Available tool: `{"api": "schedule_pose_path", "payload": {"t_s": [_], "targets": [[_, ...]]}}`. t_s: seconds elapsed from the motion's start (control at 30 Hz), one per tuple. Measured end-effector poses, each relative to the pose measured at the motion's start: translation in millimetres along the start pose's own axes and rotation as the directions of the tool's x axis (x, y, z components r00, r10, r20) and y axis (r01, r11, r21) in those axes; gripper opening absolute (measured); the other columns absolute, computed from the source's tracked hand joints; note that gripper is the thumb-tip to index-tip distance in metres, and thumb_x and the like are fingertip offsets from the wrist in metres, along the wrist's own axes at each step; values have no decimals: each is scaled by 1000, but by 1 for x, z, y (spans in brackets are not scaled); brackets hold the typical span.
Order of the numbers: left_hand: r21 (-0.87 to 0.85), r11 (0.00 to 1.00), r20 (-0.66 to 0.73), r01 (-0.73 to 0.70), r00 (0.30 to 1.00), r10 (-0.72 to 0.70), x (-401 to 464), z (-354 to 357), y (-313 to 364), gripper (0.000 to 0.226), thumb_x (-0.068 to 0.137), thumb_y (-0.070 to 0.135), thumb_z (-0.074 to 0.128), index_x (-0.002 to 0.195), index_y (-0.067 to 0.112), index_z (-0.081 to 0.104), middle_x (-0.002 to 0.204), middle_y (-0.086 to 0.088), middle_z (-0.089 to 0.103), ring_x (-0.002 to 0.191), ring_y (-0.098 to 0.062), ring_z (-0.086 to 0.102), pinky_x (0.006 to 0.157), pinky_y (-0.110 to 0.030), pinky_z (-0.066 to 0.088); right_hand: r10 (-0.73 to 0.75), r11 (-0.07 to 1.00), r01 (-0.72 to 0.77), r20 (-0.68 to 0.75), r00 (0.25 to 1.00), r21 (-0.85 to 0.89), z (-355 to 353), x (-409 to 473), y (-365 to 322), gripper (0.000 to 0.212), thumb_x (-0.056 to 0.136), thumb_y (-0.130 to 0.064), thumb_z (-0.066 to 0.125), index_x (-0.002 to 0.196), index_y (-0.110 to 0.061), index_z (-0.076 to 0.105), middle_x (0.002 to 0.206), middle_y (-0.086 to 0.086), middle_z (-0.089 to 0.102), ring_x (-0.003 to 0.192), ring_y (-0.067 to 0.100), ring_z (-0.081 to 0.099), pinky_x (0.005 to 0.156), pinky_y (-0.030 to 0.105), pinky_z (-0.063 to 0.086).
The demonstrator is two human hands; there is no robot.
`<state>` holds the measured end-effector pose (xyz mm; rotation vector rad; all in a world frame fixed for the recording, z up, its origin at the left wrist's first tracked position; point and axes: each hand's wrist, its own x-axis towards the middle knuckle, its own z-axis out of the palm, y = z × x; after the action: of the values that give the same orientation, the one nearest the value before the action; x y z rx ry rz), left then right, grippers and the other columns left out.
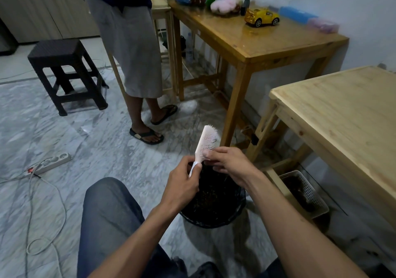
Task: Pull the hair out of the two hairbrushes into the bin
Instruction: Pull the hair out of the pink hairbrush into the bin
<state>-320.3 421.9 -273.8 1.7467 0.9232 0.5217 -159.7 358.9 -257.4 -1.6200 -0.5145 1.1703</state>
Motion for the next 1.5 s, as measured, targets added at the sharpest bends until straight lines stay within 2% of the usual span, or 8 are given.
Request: {"api": "schedule_pose_path", "payload": {"t_s": [0.17,0.3,0.43,0.6,0.8,0.97,1.17,1.5], "targets": [[130,991,131,-23,991,6,4,1,3,19,95,45,54,113,37,52,87,6,68,71,-16,67,69,-45,56,-27,992,47,-158,987,121,9,6,-3,31,85,-19,81,112,-10,70,97,8,80,87,18,75,91,39,56],[556,831,260,3,949,-177,8,0,6,35,86,51,61,110,27,57,102,3,67,96,-22,62,93,-44,50,-112,974,170,-343,933,146,2,6,-18,14,89,-15,77,102,-13,73,101,14,79,81,17,74,67,26,57],[682,723,328,110,837,-437,5,-5,8,99,81,58,67,155,14,18,147,-18,44,126,-35,53,98,-43,52,-231,967,256,-378,897,14,-14,-7,-45,29,85,-17,82,112,-15,73,98,2,79,84,14,75,67,23,61],[517,855,229,-44,969,-88,4,-4,55,96,88,58,62,158,15,13,157,-13,34,139,-30,42,108,-39,42,-294,945,327,-385,875,19,-24,-27,-77,29,85,-22,82,111,-19,70,105,1,77,95,18,76,86,36,64],[324,906,31,-271,961,276,-11,8,110,20,100,32,54,100,16,66,78,1,68,70,-16,63,70,-48,53,-368,911,413,-436,821,10,-41,-62,-118,12,88,-20,79,98,-18,73,100,6,79,89,19,78,83,37,65],[253,891,69,-377,926,372,-5,31,154,31,96,33,60,126,23,57,102,7,69,80,-5,65,63,-17,51,-405,888,459,-511,758,-23,-77,-91,-151,7,92,-22,76,97,-22,71,101,0,77,88,18,78,79,32,65],[266,728,205,-632,775,597,9,93,215,51,96,37,60,144,24,45,122,6,65,87,-3,62,66,-15,52,-340,878,479,-703,625,1,-164,-126,-179,33,85,-16,78,113,-7,64,99,14,77,76,26,79,75,38,66],[331,489,472,-807,590,655,-3,239,282,35,102,36,45,131,17,48,116,-2,50,99,-19,52,67,-27,39,-98,948,317,-913,397,36,-320,-182,-138,16,78,-17,76,78,-3,70,81,12,75,66,28,78,88,51,62]]}}
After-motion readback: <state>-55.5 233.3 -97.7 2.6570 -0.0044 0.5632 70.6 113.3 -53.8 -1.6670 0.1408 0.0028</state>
